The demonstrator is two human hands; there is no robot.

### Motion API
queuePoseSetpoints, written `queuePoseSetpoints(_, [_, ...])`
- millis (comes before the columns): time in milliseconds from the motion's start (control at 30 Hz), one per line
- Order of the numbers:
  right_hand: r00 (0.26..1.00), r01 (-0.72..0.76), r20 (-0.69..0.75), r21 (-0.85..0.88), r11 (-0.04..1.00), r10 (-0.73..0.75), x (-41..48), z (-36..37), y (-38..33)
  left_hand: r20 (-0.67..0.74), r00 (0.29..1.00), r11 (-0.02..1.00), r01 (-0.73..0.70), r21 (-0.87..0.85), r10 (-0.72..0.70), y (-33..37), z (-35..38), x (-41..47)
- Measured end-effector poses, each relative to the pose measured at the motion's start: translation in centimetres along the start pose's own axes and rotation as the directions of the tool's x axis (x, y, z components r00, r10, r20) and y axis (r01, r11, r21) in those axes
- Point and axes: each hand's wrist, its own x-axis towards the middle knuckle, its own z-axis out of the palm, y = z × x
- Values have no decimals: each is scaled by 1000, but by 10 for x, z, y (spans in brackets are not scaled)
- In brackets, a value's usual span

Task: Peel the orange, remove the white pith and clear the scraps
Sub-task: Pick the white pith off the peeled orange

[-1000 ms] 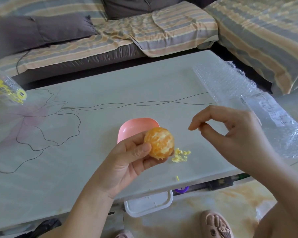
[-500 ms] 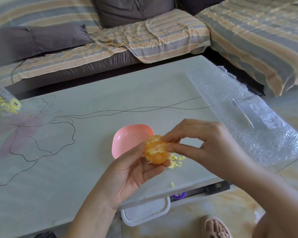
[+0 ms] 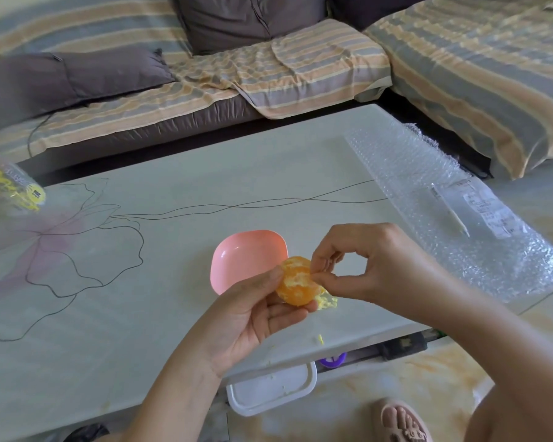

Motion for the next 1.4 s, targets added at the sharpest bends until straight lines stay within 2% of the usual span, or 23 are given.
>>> queuePoseSetpoints(167, [992, 54, -108, -147, 988, -71, -3, 11, 0, -111, 987, 992, -121, -23, 118, -1, 5, 1])
queuePoseSetpoints(400, [958, 6, -269, -340, 940, -103, -1, 36, -1, -259, 933, 965, -263, -15, 250, -7, 23, 6])
queuePoseSetpoints(700, [944, -32, -294, -526, 850, -146, 0, 46, 4, -345, 903, 956, -289, -45, 257, -12, 30, 9])
queuePoseSetpoints(933, [932, -41, -321, -555, 831, -168, 3, 50, 3, -338, 910, 957, -281, -71, 242, -11, 29, 5])
queuePoseSetpoints(1200, [933, -60, -341, -465, 883, -116, 4, 44, -1, -258, 929, 954, -292, -69, 266, -10, 29, 2])
queuePoseSetpoints(1300, [929, -150, -369, -320, 935, 23, 5, 40, -9, -219, 938, 952, -292, -90, 267, -11, 29, 2])
queuePoseSetpoints(1400, [900, -246, -386, -66, 967, 203, 5, 32, -16, -188, 944, 948, -295, -117, 271, -9, 29, 2])
